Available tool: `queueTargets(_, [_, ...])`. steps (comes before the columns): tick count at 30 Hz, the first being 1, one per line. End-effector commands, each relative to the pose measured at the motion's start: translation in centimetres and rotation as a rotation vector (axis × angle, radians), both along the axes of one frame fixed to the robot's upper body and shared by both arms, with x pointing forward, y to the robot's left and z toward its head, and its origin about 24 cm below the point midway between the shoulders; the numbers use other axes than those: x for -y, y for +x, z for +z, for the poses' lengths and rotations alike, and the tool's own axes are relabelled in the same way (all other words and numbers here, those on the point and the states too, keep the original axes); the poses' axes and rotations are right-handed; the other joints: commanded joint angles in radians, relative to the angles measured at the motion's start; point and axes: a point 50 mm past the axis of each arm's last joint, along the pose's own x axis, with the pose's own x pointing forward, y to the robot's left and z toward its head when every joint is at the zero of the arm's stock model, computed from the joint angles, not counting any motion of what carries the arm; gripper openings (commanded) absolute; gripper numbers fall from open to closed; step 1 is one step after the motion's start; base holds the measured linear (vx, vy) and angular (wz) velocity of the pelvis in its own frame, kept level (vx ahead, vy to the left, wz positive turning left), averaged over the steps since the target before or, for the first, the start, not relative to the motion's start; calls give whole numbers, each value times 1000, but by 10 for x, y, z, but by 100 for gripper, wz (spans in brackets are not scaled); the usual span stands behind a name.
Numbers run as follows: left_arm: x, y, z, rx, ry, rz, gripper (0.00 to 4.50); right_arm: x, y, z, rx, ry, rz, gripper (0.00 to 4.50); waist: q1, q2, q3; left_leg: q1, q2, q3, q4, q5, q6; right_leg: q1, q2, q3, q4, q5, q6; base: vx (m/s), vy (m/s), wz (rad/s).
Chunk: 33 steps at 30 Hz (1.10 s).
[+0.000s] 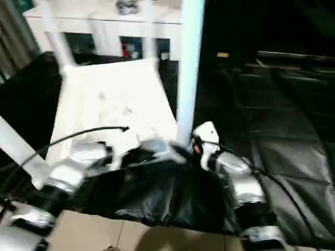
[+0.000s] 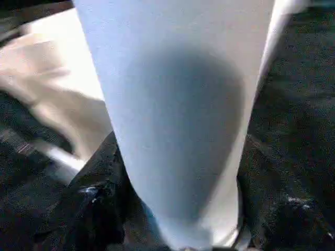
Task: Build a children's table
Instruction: Rotate leg to tighten
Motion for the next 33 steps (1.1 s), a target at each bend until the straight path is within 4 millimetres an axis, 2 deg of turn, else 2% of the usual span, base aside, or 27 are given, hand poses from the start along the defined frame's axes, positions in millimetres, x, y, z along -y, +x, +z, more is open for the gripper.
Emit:
queueTargets(1, [48, -3, 12, 52, -62, -61, 0, -40, -4, -14, -51, 0, -12, 254, -4, -2, -51, 11, 50, -23, -82, -335, 0, 33, -70, 44, -86, -365, -182, 0, 0, 0])
queueTargets(2, [53, -3, 12, 58, -63, -60, 0, -45, -3, -14, -44, -7, -38, 254, -8, -5, -49, 10, 49, -20, -81, -335, 6, 30, -68, 44, -88, -359, -182, 0, 0, 0])
queueTargets(3, [57, -4, 12, 65, -64, -58, 0, -49, -2, -14, -34, -20, -61, 254, -6, 3, -51, 11, 48, -22, -81, -335, 4, 31, -69, 43, -87, -360, -181, 0, 0, 0])
queueTargets(4, [60, -4, 12, 72, -63, -53, 0, -52, -1, -13, -24, -40, -75, 254, -9, -3, -51, 9, 47, -21, -81, -331, 9, 32, -68, 43, -88, -355, -178, 0, 0, 0])
queueTargets(6, [64, -5, 12, 80, -54, -59, 0, -57, 0, -12, -2, -47, -76, 254, -7, 4, -52, 9, 47, -20, -80, -324, 15, 30, -69, 44, -87, -352, -178, 0, 0, 0])
queueTargets(7, [64, -5, 11, 83, -48, -63, 0, -59, 0, -11, 3, -40, -66, 254, -8, 3, -53, 8, 47, -20, -80, -327, 21, 33, -69, 43, -89, -350, -177, 0, 0, 0])
queueTargets(8, [64, -6, 11, 82, -46, -64, 0, -59, 0, -11, 4, -35, -66, 288, -7, 3, -53, 8, 47, -20, -80, -326, 23, 33, -69, 43, -89, -348, -177, 0, 0, 0])
queueTargets(10, [61, -6, 10, 81, -38, -62, 0, -57, 0, -10, -10, 15, -78, 288, -7, 5, -53, 6, 48, -20, -81, -319, 31, 34, -67, 43, -87, -326, -180, 0, 0, 0])
queueTargets(11, [60, -5, 10, 81, -37, -61, 0, -57, 0, -9, -12, 19, -80, 327, -7, 4, -53, 6, 48, -20, -81, -320, 32, 35, -67, 43, -87, -322, -182, 0, 0, 0])
queueTargets(12, [58, -5, 10, 81, -33, -61, 0, -54, 0, -9, -8, 10, -76, 327, -7, 6, -53, 7, 49, -20, -82, -325, 32, 34, -68, 43, -86, -320, -185, 0, 0, 0])
queueTargets(14, [51, -4, 9, 83, -25, -64, 0, -46, -1, -8, 19, -24, -51, 343, -7, 5, -53, 7, 49, -20, -82, -333, 31, 35, -67, 43, -86, -320, -186, 0, 0, 0])
queueTargets(15, [46, -4, 8, 85, -21, -61, 0, -40, -3, -7, 32, -52, -11, 359, -7, 1, -53, 6, 50, -20, -83, -332, 32, 35, -68, 43, -86, -317, -186, 0, 0, 0])
queueTargets(17, [40, -3, 7, 88, -13, -58, 0, -30, -8, -6, 50, -97, 73, 359, -3, 2, -55, 6, 50, -19, -81, -317, 40, 39, -67, 43, -84, -289, -190, 0, 0, 0])
queueTargets(19, [36, -3, 6, 88, -8, -61, 0, -19, -11, -5, 56, -114, 121, 359, 1, 2, -56, 4, 50, -16, -77, -286, 61, 41, -70, 45, -82, -254, -199, 0, 0, 0])
queueTargets(20, [30, -2, 6, 84, -8, -65, 0, -2, -16, 0, 67, -121, 173, 359, 3, 0, -57, 2, 50, -16, -75, -264, 70, 43, -69, 44, -80, -233, -202, 0, 0, 0])
queueTargets(22, [26, -3, 7, 87, -17, -94, 0, 13, -20, 5, 67, -116, 189, 359, 13, 1, -60, 4, 52, -14, -70, -241, 96, 45, -68, 45, -77, -191, -212, 0, 0, 0])
queueTargets(23, [24, -4, 7, 86, -19, -104, 0, 20, -21, 7, 69, -115, 195, 359, 15, 0, -60, 0, 53, -15, -71, -224, 106, 48, -69, 44, -74, -173, -222, 0, 0, 0])
queueTargets(26, [18, -4, 7, 89, -19, -122, 0, 36, -25, 12, 65, -123, 211, 359, 18, -1, -59, 0, 52, -13, -69, -217, 112, 48, -69, 41, -75, -183, -227, 0, 0, 0])
queueTargets(29, [7, -5, 8, 84, -27, -148, 0, 60, -31, 20, 59, -141, 225, 359, 24, 5, -58, 2, 54, -14, -70, -232, 108, 46, -69, 40, -78, -229, -223, 0, 0, 0])
queueTargets(32, [-7, -2, 12, 104, -38, -145, 0, 84, -31, 29, 62, -173, 182, 359, 26, 3, -61, -1, 53, -14, -67, -213, 111, 49, -67, 38, -72, -194, -228, 0, 0, 0])
queueTargets(33, [-9, -3, 12, 100, -38, -147, 0, 86, -31, 30, 63, -173, 175, 359, 26, 3, -60, -3, 53, -14, -66, -205, 114, 48, -68, 38, -72, -187, -230, 0, 0, 0])
